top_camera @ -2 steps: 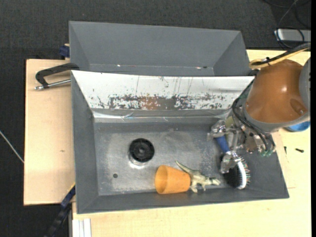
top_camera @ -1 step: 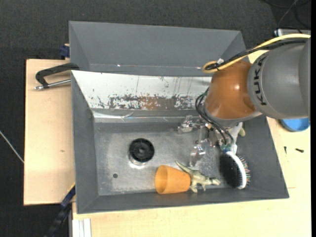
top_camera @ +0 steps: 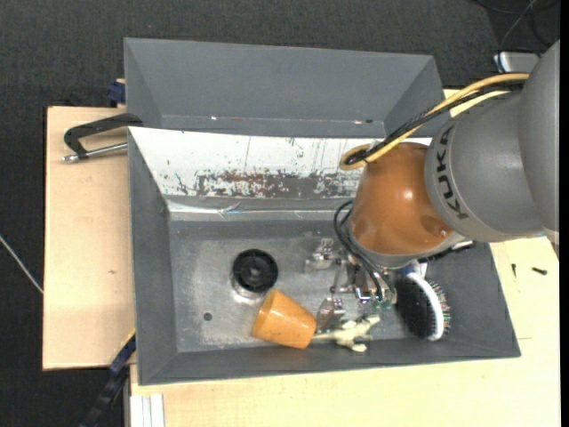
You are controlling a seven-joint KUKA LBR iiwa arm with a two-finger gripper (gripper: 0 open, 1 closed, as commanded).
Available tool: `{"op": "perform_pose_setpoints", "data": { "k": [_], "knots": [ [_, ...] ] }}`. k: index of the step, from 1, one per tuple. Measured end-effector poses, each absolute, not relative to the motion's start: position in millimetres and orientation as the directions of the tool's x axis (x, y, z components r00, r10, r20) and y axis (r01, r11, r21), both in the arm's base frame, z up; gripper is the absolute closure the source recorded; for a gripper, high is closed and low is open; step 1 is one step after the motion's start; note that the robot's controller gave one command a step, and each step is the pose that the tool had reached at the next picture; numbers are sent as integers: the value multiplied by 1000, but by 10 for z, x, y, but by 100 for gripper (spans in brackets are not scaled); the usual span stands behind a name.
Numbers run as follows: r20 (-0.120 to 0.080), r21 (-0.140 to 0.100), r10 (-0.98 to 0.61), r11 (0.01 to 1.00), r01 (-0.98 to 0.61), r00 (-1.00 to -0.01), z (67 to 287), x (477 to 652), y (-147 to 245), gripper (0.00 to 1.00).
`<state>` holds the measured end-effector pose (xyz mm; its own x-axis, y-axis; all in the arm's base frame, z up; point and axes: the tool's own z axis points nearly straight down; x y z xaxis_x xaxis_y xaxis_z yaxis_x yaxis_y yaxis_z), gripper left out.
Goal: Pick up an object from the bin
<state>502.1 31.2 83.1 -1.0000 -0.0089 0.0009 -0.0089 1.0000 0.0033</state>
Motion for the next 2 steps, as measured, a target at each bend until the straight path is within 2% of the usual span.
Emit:
{"op": "perform_pose_setpoints", "data": {
  "k": [1, 2],
  "knots": [
    [-14, 4, -107, 994, -107, -994, 1480, 5370, 958, 0],
    [-5, 1, -288, 958, -288, -958, 760, 5391, 1224, 0]
  ]
}}
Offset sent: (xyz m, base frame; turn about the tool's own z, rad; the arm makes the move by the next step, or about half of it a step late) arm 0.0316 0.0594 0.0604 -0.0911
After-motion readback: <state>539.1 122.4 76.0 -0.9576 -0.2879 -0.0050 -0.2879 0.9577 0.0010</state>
